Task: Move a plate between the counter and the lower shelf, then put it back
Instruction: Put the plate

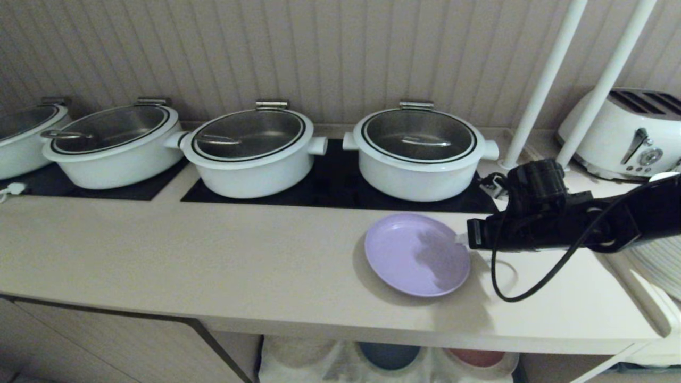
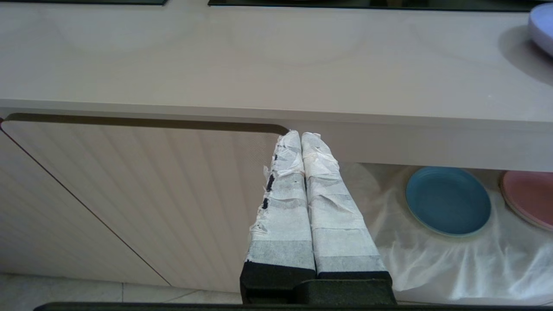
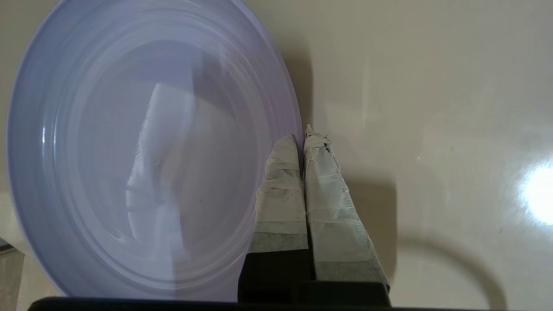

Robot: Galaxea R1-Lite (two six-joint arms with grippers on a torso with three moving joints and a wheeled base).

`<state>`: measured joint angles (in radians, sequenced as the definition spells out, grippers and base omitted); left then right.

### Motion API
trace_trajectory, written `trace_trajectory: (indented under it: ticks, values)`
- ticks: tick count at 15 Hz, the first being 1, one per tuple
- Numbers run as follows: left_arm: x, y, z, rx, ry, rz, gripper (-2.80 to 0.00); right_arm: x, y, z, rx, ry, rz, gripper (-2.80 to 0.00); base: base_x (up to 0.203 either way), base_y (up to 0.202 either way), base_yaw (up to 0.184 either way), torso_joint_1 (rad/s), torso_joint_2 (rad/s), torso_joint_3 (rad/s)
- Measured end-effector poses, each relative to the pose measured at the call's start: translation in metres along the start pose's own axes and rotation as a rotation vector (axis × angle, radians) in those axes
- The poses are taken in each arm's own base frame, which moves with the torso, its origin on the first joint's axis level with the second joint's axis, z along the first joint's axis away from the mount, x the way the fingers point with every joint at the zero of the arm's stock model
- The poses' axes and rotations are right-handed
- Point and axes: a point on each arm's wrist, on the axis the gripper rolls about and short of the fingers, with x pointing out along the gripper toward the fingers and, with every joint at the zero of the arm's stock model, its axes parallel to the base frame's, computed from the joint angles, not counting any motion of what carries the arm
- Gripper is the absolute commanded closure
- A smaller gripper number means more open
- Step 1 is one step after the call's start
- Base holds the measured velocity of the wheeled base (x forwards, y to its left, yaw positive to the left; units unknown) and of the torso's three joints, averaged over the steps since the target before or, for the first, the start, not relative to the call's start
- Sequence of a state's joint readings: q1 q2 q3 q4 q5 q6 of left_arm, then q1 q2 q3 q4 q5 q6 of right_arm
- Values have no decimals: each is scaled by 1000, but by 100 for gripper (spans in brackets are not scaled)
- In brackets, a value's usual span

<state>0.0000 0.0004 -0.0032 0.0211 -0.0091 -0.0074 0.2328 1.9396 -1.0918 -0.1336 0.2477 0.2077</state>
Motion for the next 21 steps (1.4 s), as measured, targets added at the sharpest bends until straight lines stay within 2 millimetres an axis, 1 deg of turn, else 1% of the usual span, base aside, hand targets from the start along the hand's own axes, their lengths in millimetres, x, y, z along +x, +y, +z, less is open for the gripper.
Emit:
trace_trajectory:
  ticks: [4,16,21]
  values:
    - [0,0,0,0,0,0,0,0,1,3,-3,-8,2,0,0,0,0,0,0,0]
    - [0,0,0,0,0,0,0,0,-6,0,8,1,-13,0,0,0,0,0,0,0]
    - [0,0,0,0,0,0,0,1,-7,-2,-22,10,-14,0,0,0,0,0,0,0]
